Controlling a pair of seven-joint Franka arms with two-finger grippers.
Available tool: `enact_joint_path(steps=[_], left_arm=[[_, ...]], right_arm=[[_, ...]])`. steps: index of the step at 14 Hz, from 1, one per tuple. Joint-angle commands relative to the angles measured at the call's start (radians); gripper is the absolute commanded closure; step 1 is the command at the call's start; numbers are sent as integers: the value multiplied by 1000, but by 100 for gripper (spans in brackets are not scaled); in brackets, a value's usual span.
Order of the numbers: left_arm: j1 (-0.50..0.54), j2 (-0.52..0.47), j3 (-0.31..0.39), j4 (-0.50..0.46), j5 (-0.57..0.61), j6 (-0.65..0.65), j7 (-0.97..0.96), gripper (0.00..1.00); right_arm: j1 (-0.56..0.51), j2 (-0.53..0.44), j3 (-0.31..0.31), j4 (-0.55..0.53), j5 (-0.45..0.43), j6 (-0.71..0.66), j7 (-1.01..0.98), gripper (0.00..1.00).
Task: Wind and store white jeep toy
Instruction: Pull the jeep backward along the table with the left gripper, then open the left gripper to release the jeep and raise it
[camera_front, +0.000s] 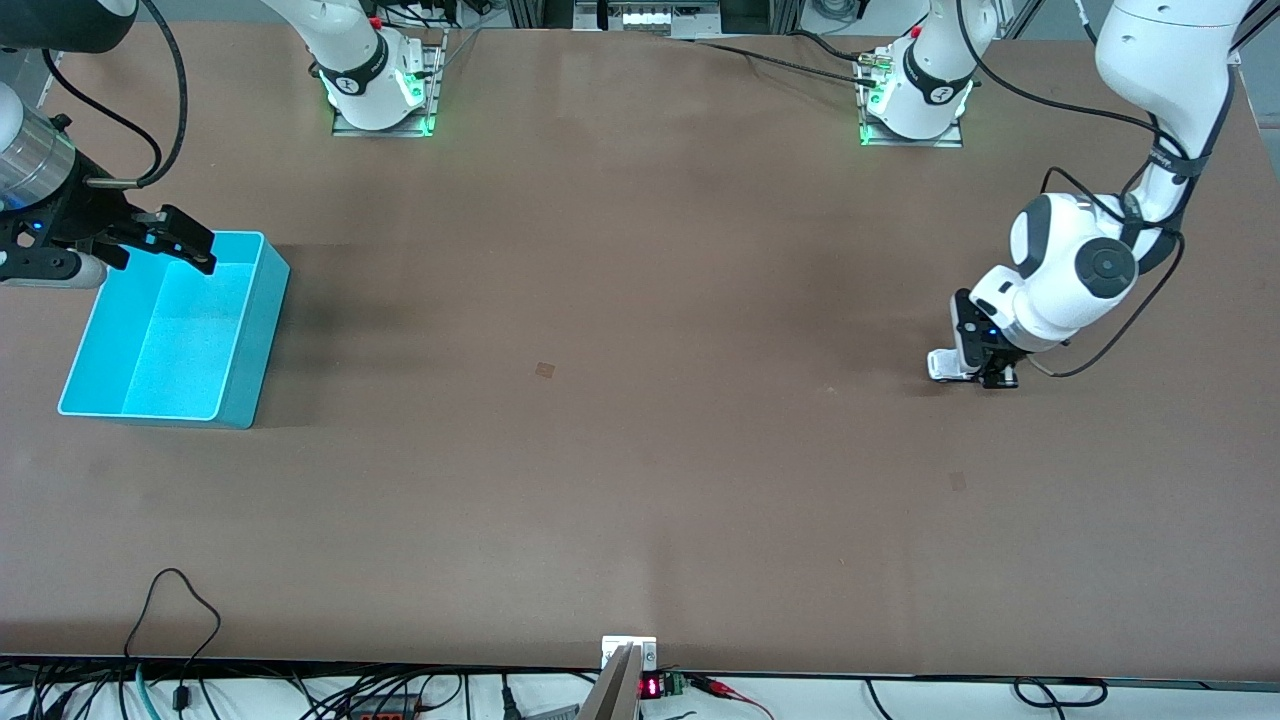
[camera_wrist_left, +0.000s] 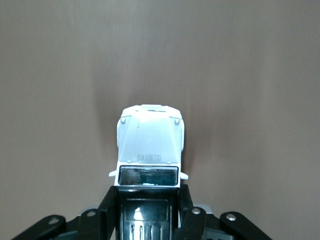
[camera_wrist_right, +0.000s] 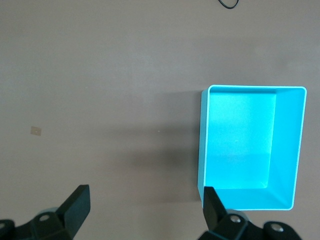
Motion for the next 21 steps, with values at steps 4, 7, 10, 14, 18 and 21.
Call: enact_joint_path(steps=[4, 7, 10, 14, 18, 21], left_arm=[[191, 128, -4, 103, 14, -32, 193, 78], [259, 143, -3, 121, 14, -33, 250, 79], [291, 151, 3, 140, 14, -36, 299, 79], [309, 169, 5, 160, 14, -38, 313, 79], [309, 169, 3, 172, 15, -39, 327, 79], [308, 169, 3, 187, 15, -64, 329, 76]], right_arm=[[-14, 1, 3, 5, 16, -7, -29, 0], [-14, 1, 3, 5, 16, -7, -31, 0], [-16, 1, 2, 5, 16, -5, -40, 0], [-23, 2, 3, 5, 16, -4, -43, 0], [-23, 2, 3, 5, 16, -4, -43, 0], [-23, 2, 2, 5, 16, -4, -43, 0]])
